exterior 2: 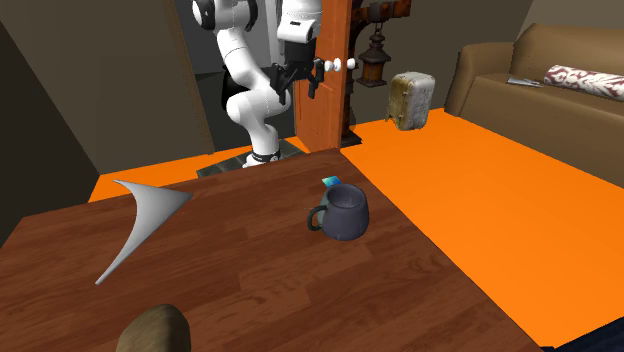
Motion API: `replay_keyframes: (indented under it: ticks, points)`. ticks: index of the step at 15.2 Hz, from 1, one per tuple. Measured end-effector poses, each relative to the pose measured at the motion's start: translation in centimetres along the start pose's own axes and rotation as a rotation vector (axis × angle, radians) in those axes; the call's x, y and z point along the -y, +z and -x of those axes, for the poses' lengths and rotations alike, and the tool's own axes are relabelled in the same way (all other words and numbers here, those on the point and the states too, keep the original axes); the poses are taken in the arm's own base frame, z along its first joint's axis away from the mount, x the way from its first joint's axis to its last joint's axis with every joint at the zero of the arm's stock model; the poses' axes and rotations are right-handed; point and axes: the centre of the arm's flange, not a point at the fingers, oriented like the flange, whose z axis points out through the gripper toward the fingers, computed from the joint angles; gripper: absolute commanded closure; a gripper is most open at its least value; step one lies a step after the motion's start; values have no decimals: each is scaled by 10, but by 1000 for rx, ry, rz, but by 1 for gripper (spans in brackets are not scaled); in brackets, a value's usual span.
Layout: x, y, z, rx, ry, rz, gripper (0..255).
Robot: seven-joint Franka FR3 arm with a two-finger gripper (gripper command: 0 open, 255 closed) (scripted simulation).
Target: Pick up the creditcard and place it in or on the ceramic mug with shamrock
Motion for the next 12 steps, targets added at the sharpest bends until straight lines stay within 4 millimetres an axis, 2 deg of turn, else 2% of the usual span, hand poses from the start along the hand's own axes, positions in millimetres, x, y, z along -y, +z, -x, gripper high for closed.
replay_keyframes:
  ticks: [1,3,12]
  points:
    - [0,0,0,0,0,0,0]
    - [6,15,-6,1,13,-5,0]
    - [34,110,-54,1,108,-38,0]
